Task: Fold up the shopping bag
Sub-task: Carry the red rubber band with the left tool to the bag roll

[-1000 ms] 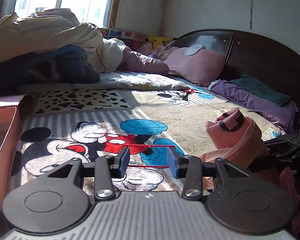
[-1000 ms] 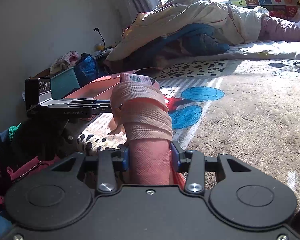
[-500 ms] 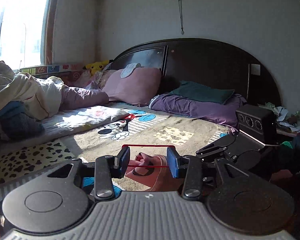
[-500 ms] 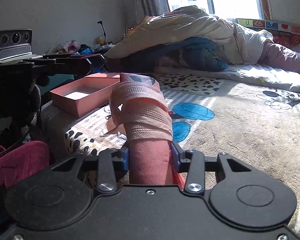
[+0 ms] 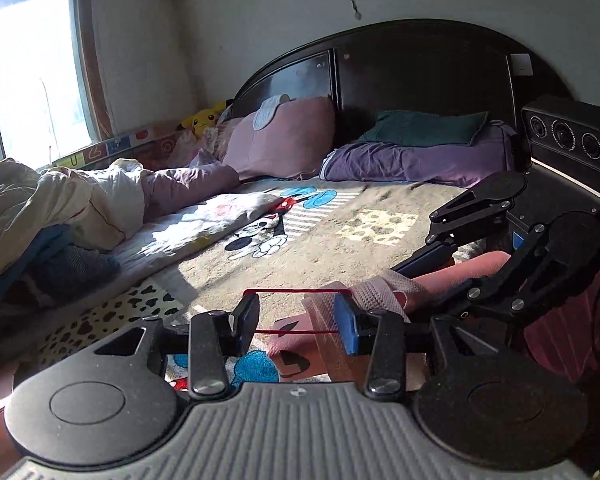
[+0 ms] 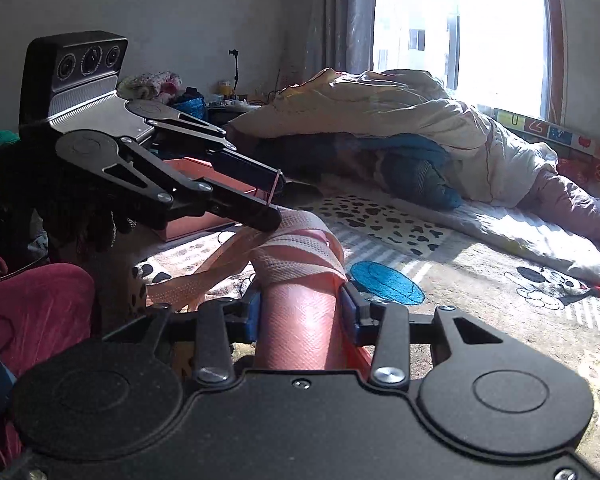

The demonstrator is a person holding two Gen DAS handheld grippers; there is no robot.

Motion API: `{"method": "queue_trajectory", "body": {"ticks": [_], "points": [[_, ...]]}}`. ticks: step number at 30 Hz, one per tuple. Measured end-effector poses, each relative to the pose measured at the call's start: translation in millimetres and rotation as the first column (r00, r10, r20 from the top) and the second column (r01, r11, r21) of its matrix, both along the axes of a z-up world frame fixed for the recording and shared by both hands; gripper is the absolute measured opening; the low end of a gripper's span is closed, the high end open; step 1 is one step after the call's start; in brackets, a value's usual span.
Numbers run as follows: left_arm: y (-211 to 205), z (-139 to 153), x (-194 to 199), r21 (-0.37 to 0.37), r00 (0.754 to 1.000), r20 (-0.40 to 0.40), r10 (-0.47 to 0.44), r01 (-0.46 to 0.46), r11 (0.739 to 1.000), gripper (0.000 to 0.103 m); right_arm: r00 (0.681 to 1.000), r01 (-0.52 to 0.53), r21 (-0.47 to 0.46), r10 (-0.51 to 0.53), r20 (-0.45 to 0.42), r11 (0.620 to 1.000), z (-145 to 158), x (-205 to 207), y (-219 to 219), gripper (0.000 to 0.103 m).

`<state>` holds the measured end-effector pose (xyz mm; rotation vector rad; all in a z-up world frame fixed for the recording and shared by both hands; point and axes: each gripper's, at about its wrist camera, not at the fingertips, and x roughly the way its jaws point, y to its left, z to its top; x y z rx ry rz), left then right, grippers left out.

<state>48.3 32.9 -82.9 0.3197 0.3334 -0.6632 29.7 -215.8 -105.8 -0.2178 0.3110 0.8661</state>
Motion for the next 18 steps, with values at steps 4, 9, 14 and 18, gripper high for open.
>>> {"method": "queue_trajectory", "body": {"ticks": [4,9,14,18], "points": [[10,-6,12,-0.069,0.998,-0.051,0.032,-0.036,0.997,0.04,1.0,-0.005,0.004,0.004,0.007,1.0,1,4,1,0.039],[12,-35,46,-0.113,0.988,-0.151,0.037,-0.054,0.992,0.04,1.0,0.014,-0.045,-0.015,-0.02,0.999,-20,30,5,0.039],[12,-78,70,-0.16,0.961,-0.275,0.019,-0.065,0.985,0.04,0.995,-0.019,-0.146,0.006,-0.096,0.989,-54,43,9,0.039],[14,-100,71,-0.206,0.945,-0.326,-0.024,-0.046,0.978,0.04,0.994,-0.021,-0.191,-0.001,-0.113,0.981,-72,38,4,0.038]]}}
